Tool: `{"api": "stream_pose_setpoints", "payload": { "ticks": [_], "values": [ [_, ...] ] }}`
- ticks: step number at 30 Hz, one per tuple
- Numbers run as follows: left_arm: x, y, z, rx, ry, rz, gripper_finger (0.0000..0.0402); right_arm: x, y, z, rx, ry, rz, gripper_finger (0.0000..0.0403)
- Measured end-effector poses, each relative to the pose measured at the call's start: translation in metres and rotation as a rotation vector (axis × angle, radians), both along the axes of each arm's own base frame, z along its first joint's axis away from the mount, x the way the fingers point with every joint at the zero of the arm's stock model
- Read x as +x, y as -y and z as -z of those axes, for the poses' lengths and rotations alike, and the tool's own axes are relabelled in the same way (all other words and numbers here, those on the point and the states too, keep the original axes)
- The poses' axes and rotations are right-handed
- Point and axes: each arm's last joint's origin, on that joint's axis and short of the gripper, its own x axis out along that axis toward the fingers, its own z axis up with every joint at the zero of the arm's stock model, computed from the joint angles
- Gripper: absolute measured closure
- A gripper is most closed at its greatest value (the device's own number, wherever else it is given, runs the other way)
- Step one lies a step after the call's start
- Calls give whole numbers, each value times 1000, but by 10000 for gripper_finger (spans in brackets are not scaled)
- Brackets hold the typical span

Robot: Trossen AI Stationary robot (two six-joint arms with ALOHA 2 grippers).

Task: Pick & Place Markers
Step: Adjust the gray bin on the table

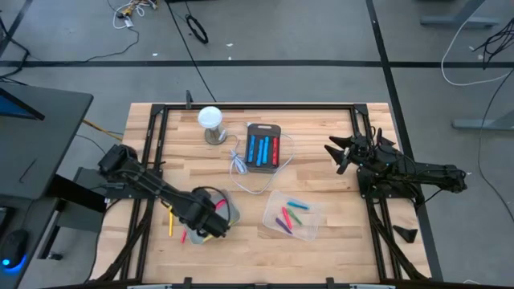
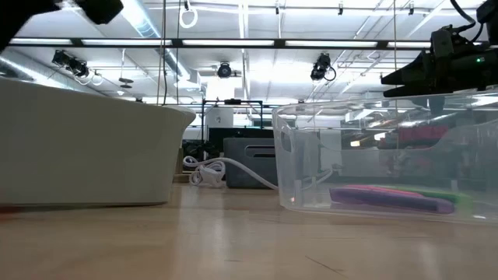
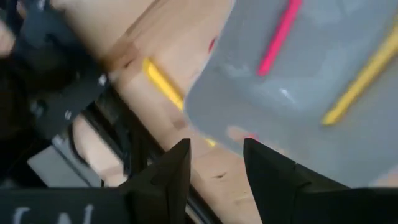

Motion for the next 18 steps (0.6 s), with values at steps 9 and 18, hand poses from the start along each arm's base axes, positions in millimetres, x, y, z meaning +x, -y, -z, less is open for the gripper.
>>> {"api": "stream_pose_setpoints", "payload": {
  "ticks": [9,18],
  "values": [
    [-43,20,32,-77,-227,-76,244,0,0,0,0,0,-2,172],
    [-54,16,69,-72,-127,-37,244,0,0,0,0,0,-2,172]
  ]
}}
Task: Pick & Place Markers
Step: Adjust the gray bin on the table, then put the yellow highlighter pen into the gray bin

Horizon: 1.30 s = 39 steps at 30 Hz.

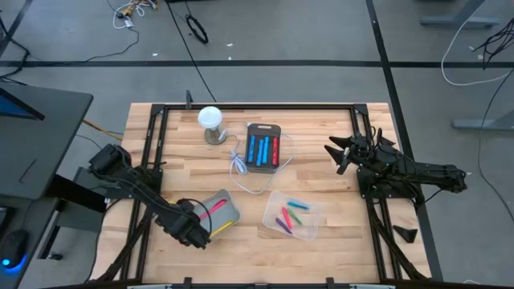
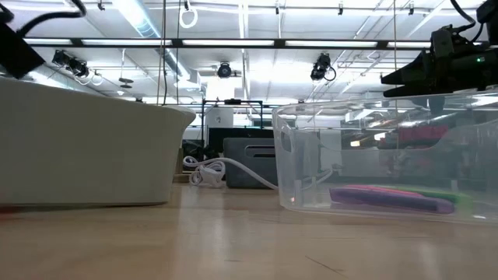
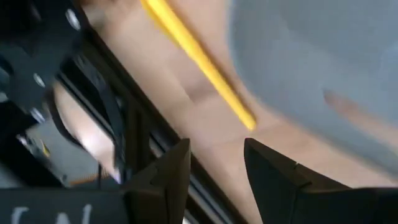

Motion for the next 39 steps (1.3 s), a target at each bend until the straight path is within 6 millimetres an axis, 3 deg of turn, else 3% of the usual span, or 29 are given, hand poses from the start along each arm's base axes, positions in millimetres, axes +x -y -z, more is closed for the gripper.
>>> {"api": "stream_pose_setpoints", "payload": {
  "ticks": [8,19,26,30,39],
  "values": [
    [2,-20,7,175,74,60,244,0,0,0,0,0,0,172],
    [21,-41,10,185,151,122,244,0,0,0,0,0,0,172],
    [20,-44,5,141,152,111,244,0,0,0,0,0,0,172],
    [16,-42,-4,87,167,57,244,0,0,0,0,0,0,172],
    [2,-36,-25,92,228,-240,243,0,0,0,0,0,-1,172]
  ]
}}
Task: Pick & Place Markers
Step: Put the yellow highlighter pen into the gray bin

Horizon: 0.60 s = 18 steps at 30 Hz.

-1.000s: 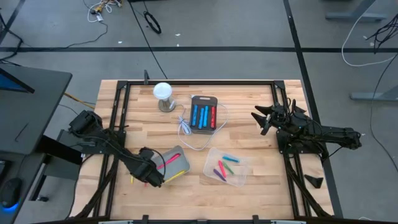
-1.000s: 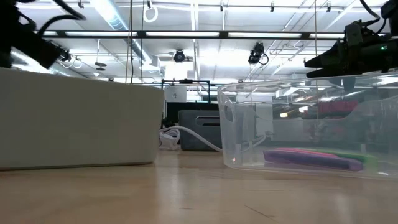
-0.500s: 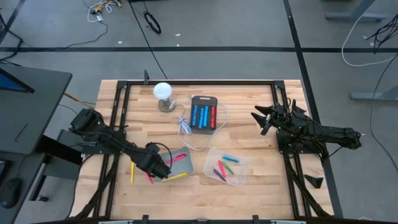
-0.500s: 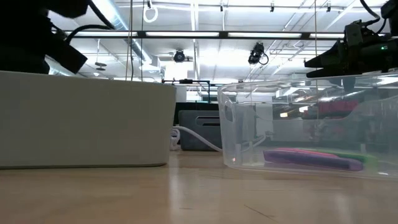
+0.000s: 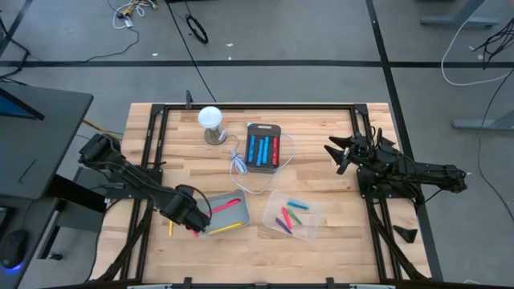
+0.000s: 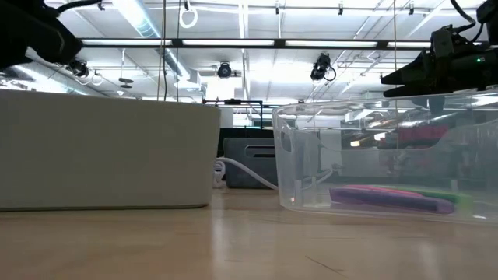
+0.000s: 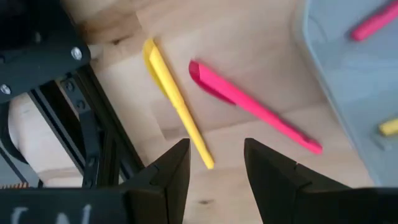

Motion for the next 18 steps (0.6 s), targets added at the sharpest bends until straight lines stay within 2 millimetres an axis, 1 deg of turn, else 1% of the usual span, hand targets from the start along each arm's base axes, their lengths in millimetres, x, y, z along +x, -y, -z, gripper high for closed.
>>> {"api": "stream_pose_setpoints", "payload": {
  "ticks": [4,10,16,18],
  "values": [
    [-5,2,-5,-47,-1,8,243,0,0,0,0,0,0,172],
    [-9,7,-8,-33,2,-107,243,0,0,0,0,0,0,172],
    [-5,9,-7,-44,44,-180,243,0,0,0,0,0,0,172],
    [-7,10,-5,-53,56,-204,243,0,0,0,0,0,0,172]
  ]
}}
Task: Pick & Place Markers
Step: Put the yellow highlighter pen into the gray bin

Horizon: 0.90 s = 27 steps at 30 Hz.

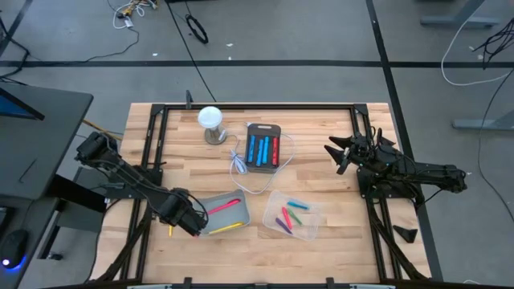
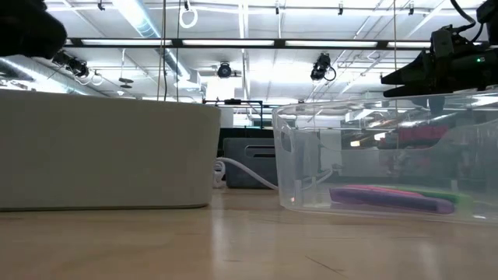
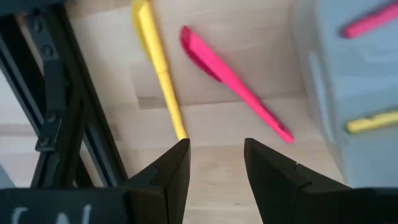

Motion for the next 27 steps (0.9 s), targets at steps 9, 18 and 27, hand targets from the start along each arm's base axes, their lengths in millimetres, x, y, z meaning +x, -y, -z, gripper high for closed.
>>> {"api": "stream_pose_setpoints", "payload": {
  "ticks": [9,18,27],
  "values": [
    [-18,0,33,-55,35,-101,243,0,0,0,0,0,0,172],
    [-45,0,50,-52,-3,-131,243,0,0,0,0,0,0,172],
    [-57,-1,74,-77,32,-150,243,0,0,0,0,0,0,172]
  ]
}}
